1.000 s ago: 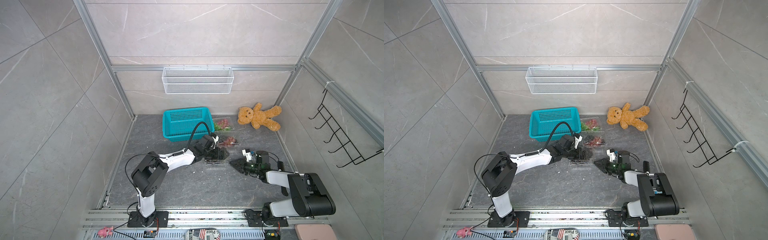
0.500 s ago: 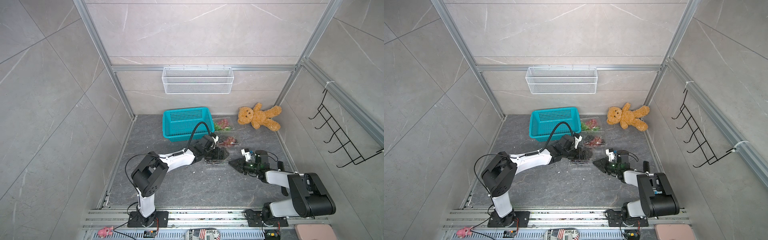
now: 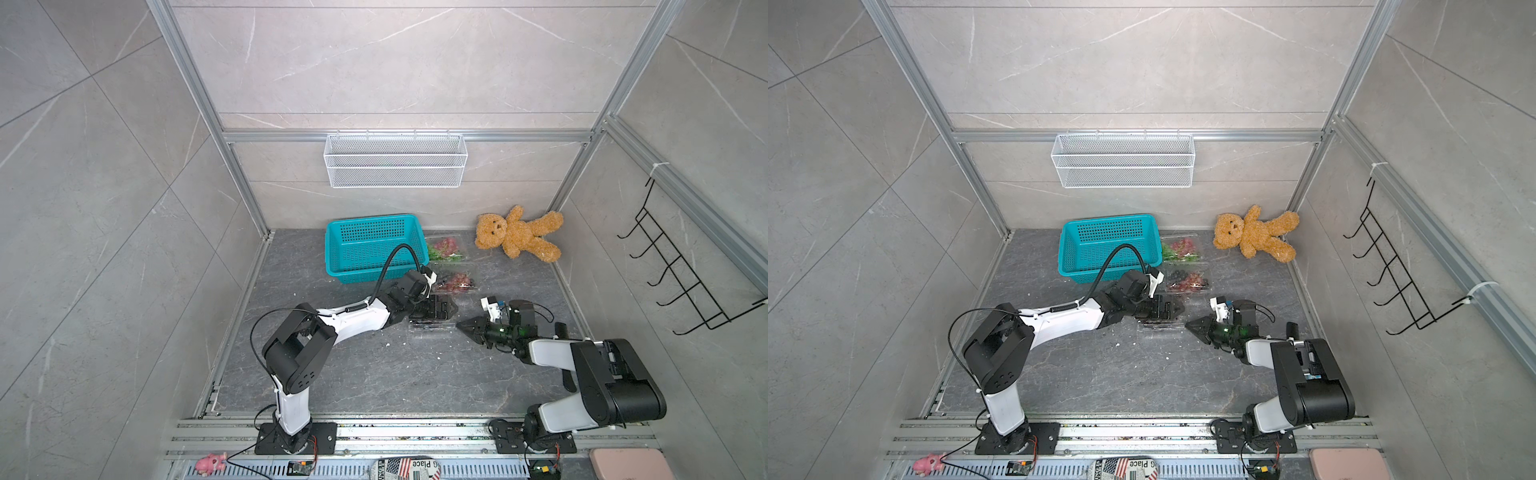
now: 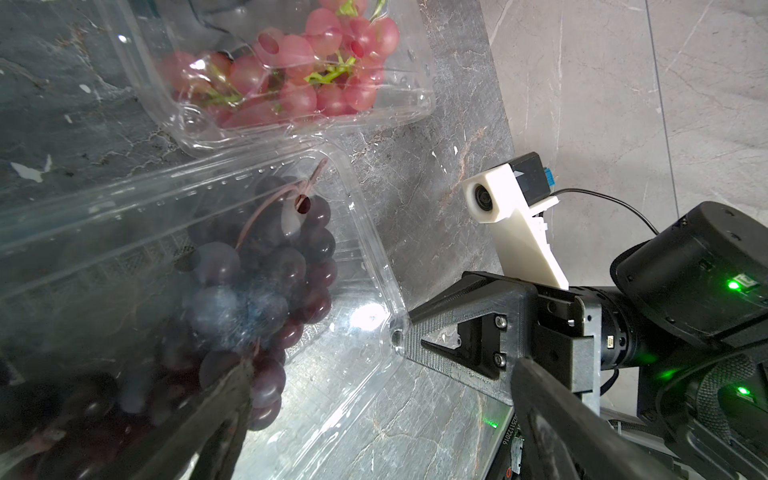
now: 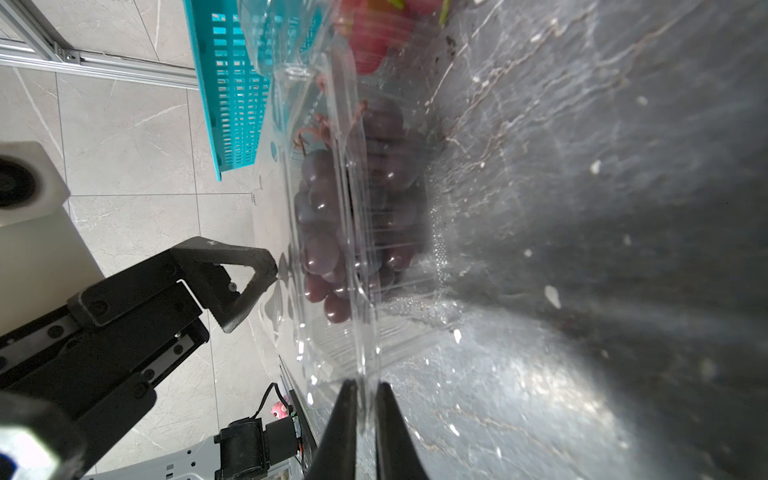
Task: Pack grapes into containers
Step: Close the packing box at the center of the board.
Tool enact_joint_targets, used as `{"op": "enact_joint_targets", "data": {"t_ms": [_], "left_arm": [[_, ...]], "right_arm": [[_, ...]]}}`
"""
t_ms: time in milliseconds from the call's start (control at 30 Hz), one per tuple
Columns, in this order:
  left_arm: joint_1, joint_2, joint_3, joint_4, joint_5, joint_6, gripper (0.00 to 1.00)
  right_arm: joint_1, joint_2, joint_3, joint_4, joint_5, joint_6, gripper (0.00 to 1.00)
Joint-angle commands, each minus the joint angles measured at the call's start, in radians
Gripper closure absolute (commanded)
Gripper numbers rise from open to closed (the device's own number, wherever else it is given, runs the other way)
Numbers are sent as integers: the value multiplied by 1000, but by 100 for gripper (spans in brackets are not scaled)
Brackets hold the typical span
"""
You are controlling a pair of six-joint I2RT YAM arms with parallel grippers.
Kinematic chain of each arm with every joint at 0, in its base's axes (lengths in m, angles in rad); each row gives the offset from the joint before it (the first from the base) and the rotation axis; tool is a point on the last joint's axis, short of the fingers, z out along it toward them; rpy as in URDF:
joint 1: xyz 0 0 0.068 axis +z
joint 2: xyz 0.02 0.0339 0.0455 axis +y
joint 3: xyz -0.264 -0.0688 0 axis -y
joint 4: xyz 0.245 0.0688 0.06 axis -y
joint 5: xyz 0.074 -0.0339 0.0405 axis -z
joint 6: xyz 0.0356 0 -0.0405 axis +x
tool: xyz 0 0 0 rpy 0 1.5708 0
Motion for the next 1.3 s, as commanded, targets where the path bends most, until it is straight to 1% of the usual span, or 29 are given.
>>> {"op": "enact_joint_targets", "data": {"t_ms": [0, 100, 167, 233, 300, 400, 467, 567, 600, 667, 800, 900, 1033, 1100, 1267], "left_arm": [[5, -48, 4, -27, -1, -3, 0], [8, -108, 29, -98, -35, 28, 0], [22, -164, 30, -144, -69, 45, 0], [49, -226, -13, -149, -91, 41, 0], [87, -283, -71, -129, -82, 16, 0], [163, -360, -214, -26, -27, -67, 1], [213, -406, -339, 103, 19, -143, 2], [249, -450, -500, 287, 50, -237, 4], [249, -452, -527, 316, 53, -251, 5], [249, -436, -580, 417, 85, -287, 11], [249, -384, -685, 642, 103, -386, 20], [244, -351, -738, 764, 91, -426, 30], [230, -332, -754, 798, 83, -431, 44], [220, -319, -754, 802, 82, -432, 50], [193, -262, -761, 843, 87, -455, 55]], "right_arm": [[8, -6, 16, -75, 35, -22, 84], [9, -87, 54, -205, 63, -70, 76], [7, -142, 96, -318, 93, -114, 66], [7, -179, 137, -410, 122, -150, 57], [7, -192, 182, -486, 153, -187, 50], [8, -170, 246, -557, 190, -231, 36], [21, -147, 286, -583, 218, -252, 28], [72, -115, 349, -631, 289, -283, 19], [86, -106, 362, -637, 304, -287, 18], [112, -74, 388, -637, 329, -289, 18], [146, -23, 417, -628, 366, -284, 24], [164, -5, 433, -630, 388, -281, 29], [178, 5, 447, -641, 407, -284, 33], [183, 14, 450, -641, 409, -283, 34], [189, 23, 449, -634, 414, -278, 35]]}}
